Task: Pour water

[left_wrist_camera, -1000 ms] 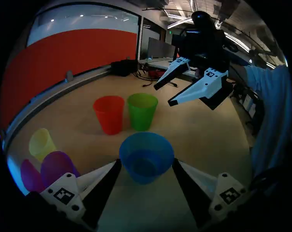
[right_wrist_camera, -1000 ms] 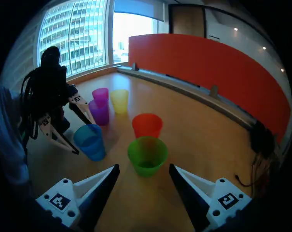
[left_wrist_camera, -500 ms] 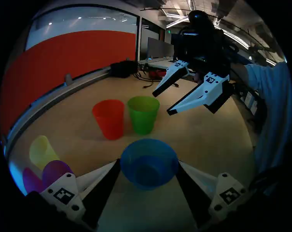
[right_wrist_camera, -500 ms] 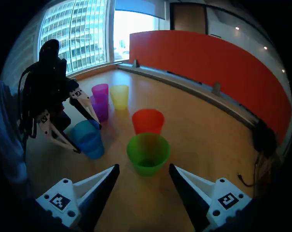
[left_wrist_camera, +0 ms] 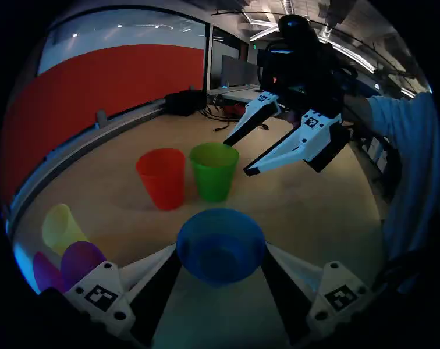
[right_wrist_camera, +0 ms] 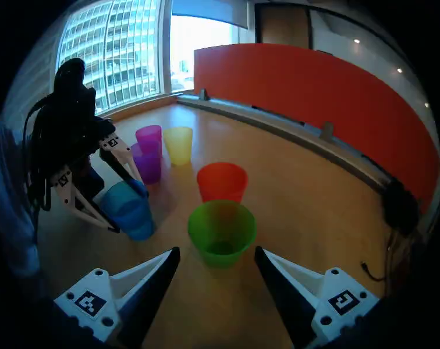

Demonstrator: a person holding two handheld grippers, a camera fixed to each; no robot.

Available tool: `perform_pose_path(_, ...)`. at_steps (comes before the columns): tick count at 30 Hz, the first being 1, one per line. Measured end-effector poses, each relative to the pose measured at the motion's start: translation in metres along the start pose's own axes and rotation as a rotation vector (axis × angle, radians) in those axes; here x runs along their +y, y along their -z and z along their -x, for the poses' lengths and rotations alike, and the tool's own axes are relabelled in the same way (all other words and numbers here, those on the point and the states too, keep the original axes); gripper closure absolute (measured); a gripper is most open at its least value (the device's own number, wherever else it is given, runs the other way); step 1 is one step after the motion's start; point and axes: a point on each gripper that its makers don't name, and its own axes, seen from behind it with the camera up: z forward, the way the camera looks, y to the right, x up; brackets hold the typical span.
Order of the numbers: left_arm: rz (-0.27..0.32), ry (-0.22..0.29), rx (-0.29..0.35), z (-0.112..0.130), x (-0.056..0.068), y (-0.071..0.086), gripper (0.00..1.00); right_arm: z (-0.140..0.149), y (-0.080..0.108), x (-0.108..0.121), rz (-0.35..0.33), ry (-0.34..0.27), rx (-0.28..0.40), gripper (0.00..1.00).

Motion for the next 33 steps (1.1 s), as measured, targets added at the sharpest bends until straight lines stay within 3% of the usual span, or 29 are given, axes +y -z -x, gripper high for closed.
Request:
perform_pose_path(15, -0.013, 0.002, 0.014, -0.002, -0.002, 0.008, 0.12, -0.002, -0.026, 0.006, 0.002, 0.005, -0.001, 0.0)
perform_pose_path(24, -0.016, 0.025, 0.046, -0.011, 0.0, 0.023, 0.13, -0.008, -0.039, 0.006, 0.002, 0.006, 0.009, 0.0)
perform_pose_path(33, -0.047, 0.042, 0.067, -0.012, -0.005, 0.041, 0.13, -0.014, -0.049, 0.007, 0.005, 0.003, 0.021, 0.03)
